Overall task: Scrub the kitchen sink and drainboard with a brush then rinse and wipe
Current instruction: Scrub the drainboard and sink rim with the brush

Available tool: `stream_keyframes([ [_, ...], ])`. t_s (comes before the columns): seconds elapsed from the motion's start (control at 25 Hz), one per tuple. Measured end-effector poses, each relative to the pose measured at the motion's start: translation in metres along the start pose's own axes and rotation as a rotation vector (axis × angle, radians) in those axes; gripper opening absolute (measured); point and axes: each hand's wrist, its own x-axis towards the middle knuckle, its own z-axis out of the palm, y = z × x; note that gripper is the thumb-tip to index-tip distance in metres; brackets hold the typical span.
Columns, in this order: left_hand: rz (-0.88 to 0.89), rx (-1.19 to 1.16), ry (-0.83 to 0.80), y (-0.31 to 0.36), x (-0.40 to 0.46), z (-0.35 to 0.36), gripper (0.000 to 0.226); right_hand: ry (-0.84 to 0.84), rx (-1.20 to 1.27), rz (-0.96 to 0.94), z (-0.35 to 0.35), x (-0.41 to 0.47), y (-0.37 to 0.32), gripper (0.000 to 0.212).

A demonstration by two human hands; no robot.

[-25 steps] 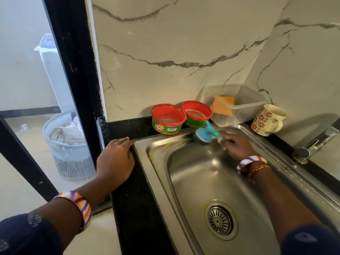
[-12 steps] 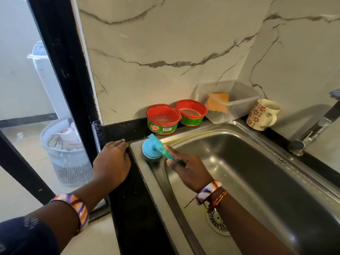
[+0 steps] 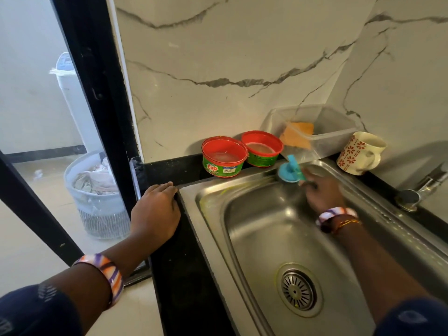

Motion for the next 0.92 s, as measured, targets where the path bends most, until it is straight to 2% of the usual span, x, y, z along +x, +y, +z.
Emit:
stream_keyframes([
  [0.08, 0.004, 0.003, -0.004, 0.001, 0.001, 0.0, 0.037, -0.038, 0.126, -0.123, 0.026, -0.035, -0.034, 0.038],
  [0.16, 0.004, 0.014, -0.011, 0.001, 0.001, -0.001, 0.038, -0.149, 0.271, -0.244, 0.053, -0.074, -0.067, 0.039],
  [0.24, 0.005, 0.028, -0.018, 0.0, 0.001, 0.0, 0.039, -0.259, 0.298, -0.315, 0.063, -0.091, -0.09, 0.041],
  [0.32, 0.007, 0.022, -0.019, -0.001, 0.001, 0.0, 0.039, -0.276, 0.248, -0.292, 0.055, -0.076, -0.089, 0.041],
  [0.44, 0.011, 0.001, -0.009, -0.003, 0.002, 0.001, 0.038, -0.16, 0.058, -0.091, 0.023, -0.037, -0.056, 0.04],
  [0.52, 0.011, -0.007, -0.005, -0.003, 0.003, 0.002, 0.037, -0.111, 0.041, 0.021, 0.011, -0.029, -0.045, 0.041],
  [0.6, 0.01, -0.007, -0.004, -0.004, 0.002, 0.002, 0.037, -0.115, 0.007, -0.076, 0.02, -0.041, -0.06, 0.038],
  [0.76, 0.01, 0.012, -0.021, -0.005, 0.004, 0.002, 0.038, -0.313, 0.043, -0.355, 0.045, -0.072, -0.104, 0.035],
  [0.84, 0.01, 0.01, -0.024, -0.005, 0.004, 0.002, 0.038, -0.27, -0.057, -0.348, 0.039, -0.055, -0.102, 0.033],
  [0.92, 0.014, 0.004, -0.023, -0.005, 0.003, 0.002, 0.038, -0.204, -0.19, -0.262, 0.025, -0.04, -0.094, 0.031],
])
